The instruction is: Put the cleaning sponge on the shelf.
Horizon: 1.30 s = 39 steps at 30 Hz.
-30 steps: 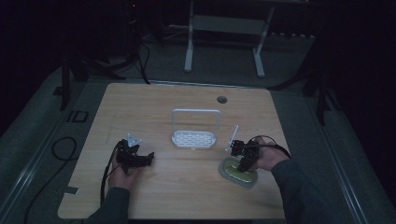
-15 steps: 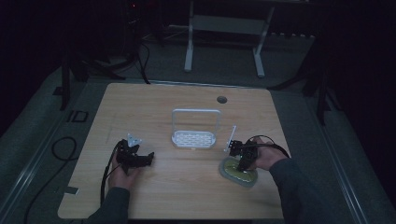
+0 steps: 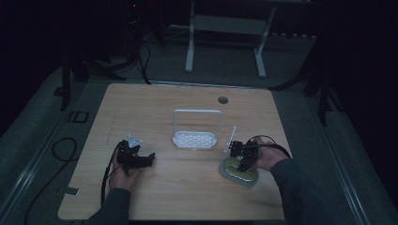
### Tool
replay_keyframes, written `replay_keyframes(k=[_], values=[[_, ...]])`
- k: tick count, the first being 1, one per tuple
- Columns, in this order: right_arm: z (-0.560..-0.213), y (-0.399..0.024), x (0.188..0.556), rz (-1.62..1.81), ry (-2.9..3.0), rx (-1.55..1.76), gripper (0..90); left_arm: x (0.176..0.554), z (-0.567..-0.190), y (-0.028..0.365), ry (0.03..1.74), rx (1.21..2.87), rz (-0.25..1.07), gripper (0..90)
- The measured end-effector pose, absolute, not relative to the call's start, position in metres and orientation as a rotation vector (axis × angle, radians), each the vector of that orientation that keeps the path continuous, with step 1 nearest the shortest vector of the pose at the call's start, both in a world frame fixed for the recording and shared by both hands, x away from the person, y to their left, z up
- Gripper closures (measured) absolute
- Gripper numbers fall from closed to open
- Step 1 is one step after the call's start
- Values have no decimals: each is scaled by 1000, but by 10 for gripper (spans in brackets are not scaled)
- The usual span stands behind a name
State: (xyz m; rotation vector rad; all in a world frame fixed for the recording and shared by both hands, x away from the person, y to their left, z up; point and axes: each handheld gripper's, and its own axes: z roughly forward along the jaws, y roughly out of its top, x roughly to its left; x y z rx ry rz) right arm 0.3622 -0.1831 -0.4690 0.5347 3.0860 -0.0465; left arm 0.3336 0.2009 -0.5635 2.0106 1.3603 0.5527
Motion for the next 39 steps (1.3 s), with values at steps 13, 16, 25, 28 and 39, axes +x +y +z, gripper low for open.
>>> replay_keyframes(k=[13, 16, 25, 28, 39], values=[[-459, -177, 362, -14, 3063, 503, 716, 334, -563, 201, 1360, 2013, 552, 120], [-457, -176, 362, -7, 3061, 494, 716, 334, -563, 201, 1360, 2013, 553, 119], [-450, -168, 362, 7, 3044, 464, 716, 334, -563, 201, 1359, 2013, 552, 119], [-447, -165, 362, 12, 3039, 444, 716, 334, -563, 201, 1360, 2013, 552, 120], [-439, -154, 363, 29, 3024, 403, 717, 334, -563, 201, 1360, 2012, 552, 119]])
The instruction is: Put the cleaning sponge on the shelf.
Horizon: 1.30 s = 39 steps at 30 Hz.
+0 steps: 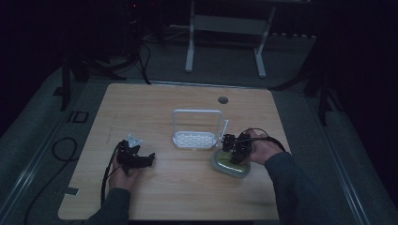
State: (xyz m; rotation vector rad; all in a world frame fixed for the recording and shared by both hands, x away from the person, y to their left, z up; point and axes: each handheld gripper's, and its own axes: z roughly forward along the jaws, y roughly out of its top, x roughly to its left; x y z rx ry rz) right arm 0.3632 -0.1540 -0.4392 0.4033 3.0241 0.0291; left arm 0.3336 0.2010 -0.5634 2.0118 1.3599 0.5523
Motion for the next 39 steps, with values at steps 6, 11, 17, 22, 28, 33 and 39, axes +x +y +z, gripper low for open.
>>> replay_keyframes(k=[6, 11, 17, 22, 28, 33, 39], values=[[-436, -148, 363, 26, 3016, 385, 717, 334, -563, 201, 1361, 2009, 552, 119], [-433, -144, 364, 39, 3014, 363, 717, 334, -563, 201, 1361, 2009, 552, 119], [-431, -139, 364, 39, 3004, 348, 717, 334, -563, 201, 1362, 2008, 551, 120], [-428, -133, 365, 45, 2995, 338, 717, 334, -563, 201, 1361, 2009, 551, 120], [-426, -127, 367, 48, 2987, 321, 718, 334, -563, 201, 1361, 2009, 550, 119], [-421, -122, 367, 54, 2983, 311, 718, 334, -563, 201, 1361, 2010, 551, 119], [-419, -117, 369, 71, 2975, 293, 718, 334, -563, 201, 1361, 2010, 551, 119]])
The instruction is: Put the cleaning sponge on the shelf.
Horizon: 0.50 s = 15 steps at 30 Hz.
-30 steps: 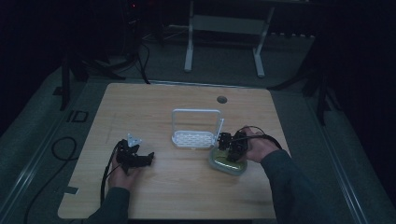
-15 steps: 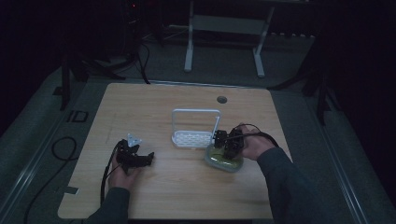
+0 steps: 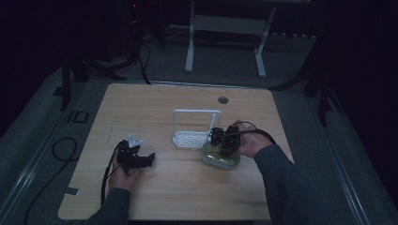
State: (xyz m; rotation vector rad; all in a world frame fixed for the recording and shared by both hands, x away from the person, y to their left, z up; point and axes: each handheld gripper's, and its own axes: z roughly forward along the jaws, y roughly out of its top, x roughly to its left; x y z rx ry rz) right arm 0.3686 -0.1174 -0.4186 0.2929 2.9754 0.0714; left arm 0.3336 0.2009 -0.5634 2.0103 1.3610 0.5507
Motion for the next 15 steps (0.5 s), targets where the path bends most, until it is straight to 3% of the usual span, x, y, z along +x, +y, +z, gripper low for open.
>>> replay_keyframes(k=[15], values=[[-420, -106, 376, 82, 2965, 243, 719, 334, -563, 201, 1360, 2011, 552, 119]])
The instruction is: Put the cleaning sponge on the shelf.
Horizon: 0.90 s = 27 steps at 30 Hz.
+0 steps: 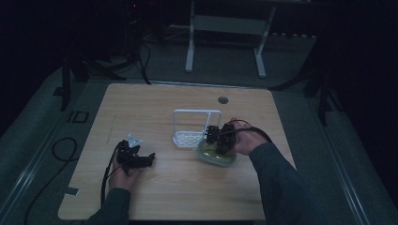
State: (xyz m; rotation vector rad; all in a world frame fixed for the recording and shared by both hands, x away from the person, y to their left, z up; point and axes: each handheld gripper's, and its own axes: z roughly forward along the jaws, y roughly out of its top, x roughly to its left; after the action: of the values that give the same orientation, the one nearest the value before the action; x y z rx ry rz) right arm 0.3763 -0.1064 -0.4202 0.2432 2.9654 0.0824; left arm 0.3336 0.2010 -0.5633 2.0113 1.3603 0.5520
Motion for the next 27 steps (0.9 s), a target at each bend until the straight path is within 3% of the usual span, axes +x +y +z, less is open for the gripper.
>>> replay_keyframes(k=[27], values=[[-407, -85, 381, 75, 2927, 173, 719, 334, -563, 201, 1360, 2014, 552, 118]])
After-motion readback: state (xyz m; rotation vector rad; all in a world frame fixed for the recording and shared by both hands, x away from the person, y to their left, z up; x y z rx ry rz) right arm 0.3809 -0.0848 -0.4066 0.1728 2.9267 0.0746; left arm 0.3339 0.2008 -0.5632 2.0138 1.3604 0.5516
